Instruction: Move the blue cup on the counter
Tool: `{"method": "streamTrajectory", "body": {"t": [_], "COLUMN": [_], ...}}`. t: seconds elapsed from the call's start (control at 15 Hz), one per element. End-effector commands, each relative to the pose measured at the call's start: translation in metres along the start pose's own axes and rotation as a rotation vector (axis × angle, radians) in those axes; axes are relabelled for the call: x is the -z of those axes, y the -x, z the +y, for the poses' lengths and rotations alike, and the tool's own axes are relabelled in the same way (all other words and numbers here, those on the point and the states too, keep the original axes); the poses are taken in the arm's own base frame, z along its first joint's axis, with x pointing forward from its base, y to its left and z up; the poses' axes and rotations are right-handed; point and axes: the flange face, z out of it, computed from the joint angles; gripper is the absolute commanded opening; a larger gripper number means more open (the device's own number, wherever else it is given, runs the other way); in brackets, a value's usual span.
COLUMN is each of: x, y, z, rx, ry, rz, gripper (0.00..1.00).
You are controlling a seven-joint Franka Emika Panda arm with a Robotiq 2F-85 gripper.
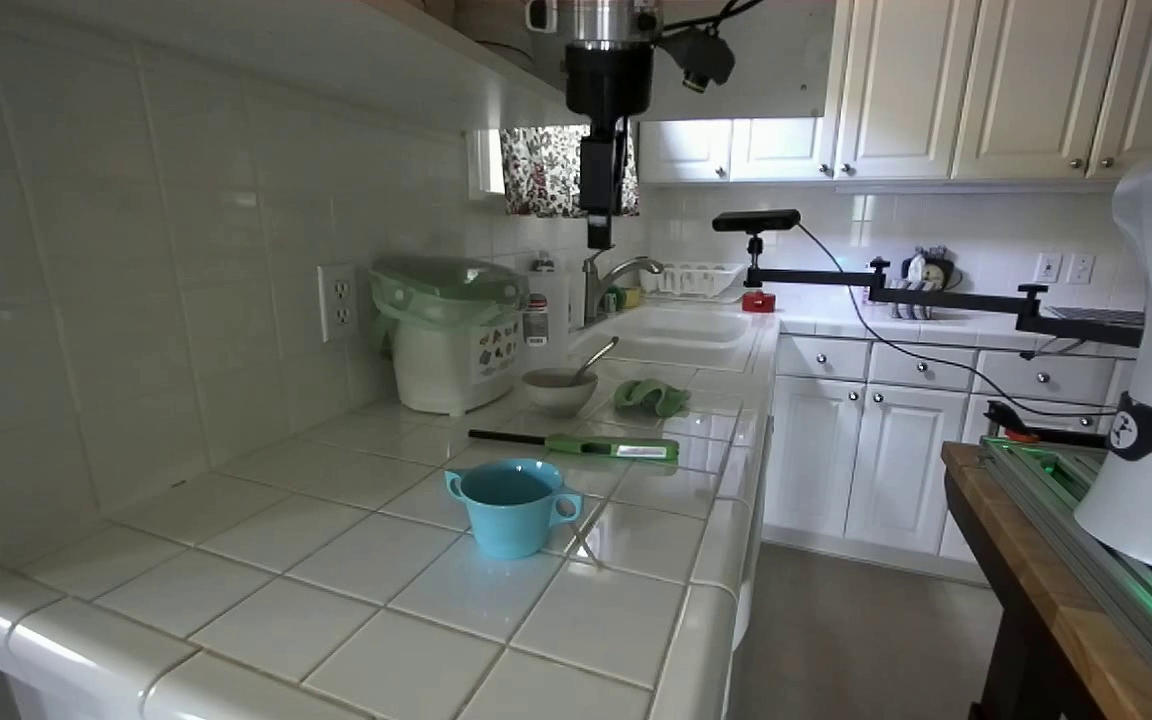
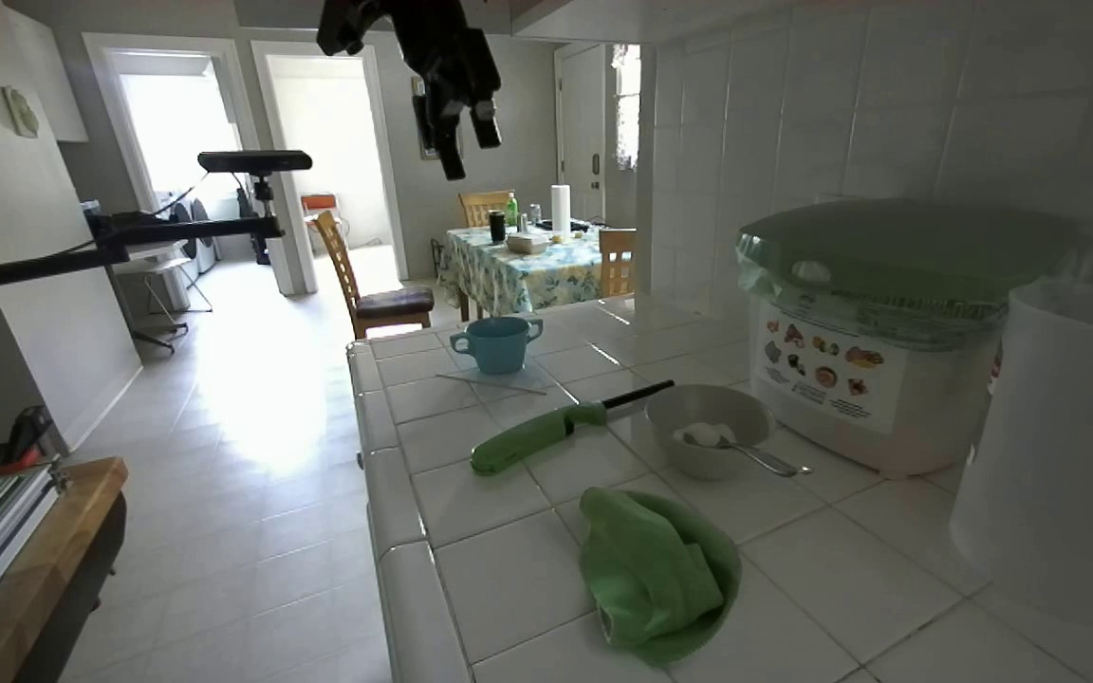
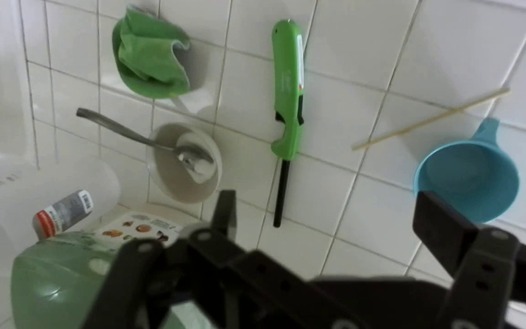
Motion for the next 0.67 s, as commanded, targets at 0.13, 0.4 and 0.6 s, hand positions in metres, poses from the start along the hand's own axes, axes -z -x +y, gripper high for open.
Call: {"method": "streamTrajectory", "body": {"t": [0.13, 0.4, 0.6], "x": [-0.005, -0.008, -0.007], "y": [-0.009, -0.007, -0.007], "z": [-0.003, -0.004, -0.004], "rx": [0.142, 0.114, 0.119], "ry": [-0.198, -0.168, -0.169], "rz": [-0.171, -0.152, -0.157], "gripper": [1.00, 1.00, 1.00]}}
